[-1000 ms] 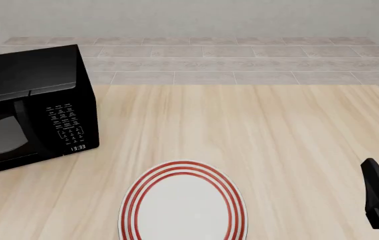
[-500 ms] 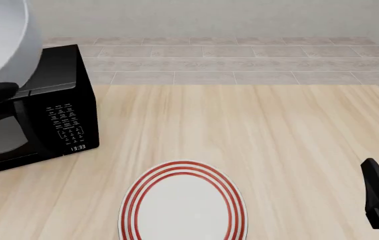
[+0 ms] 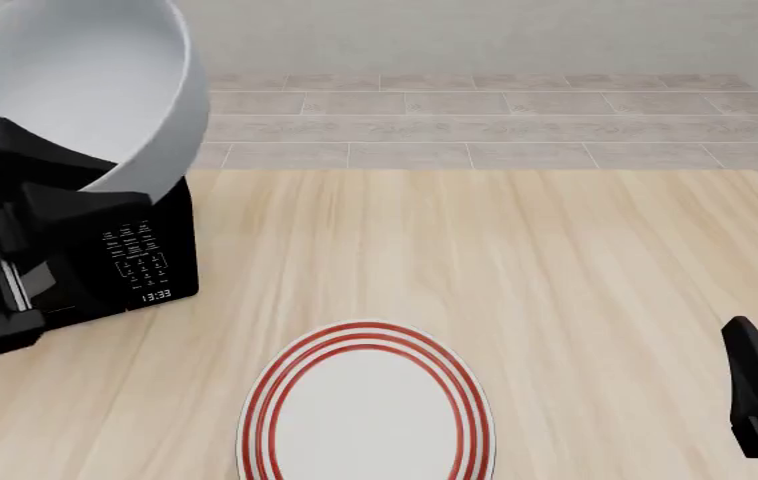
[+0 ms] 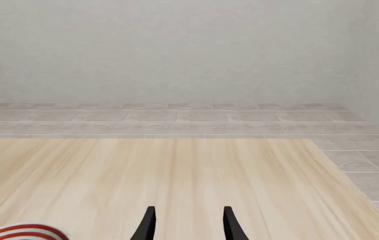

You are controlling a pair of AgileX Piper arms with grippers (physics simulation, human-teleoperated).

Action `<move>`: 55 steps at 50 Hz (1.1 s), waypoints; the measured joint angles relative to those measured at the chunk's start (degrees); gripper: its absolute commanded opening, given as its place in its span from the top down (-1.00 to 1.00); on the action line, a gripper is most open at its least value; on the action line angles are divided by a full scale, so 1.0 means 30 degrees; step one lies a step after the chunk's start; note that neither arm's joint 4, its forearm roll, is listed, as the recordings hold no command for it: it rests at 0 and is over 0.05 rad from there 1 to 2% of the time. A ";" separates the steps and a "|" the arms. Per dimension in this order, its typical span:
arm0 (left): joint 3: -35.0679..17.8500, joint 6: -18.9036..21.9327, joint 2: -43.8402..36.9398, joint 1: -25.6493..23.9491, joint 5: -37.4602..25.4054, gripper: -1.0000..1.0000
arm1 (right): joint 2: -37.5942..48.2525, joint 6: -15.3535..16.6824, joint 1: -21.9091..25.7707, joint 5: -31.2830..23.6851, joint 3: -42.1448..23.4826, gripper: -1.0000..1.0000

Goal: Pick up the white bowl and put it on the plate.

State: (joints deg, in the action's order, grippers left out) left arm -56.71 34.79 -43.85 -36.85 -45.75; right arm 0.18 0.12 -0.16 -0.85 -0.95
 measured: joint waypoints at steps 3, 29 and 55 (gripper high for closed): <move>0.0036 -0.0143 -0.0203 -0.0405 0.0274 1.00 | 0.0000 0.0000 -0.0001 0.0000 0.0000 -1.00; 0.1663 -0.0631 -0.1785 -0.3356 0.2252 1.00 | 0.0000 0.0000 0.0000 -0.0001 0.0000 -1.00; 0.2426 -0.1221 -0.3264 -0.5687 0.3512 1.00 | 0.0000 0.0000 -0.0001 0.0000 0.0000 -1.00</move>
State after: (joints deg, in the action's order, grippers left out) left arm -49.44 31.13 -53.64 -53.91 -35.22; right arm 0.18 0.12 -0.16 -0.85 -0.95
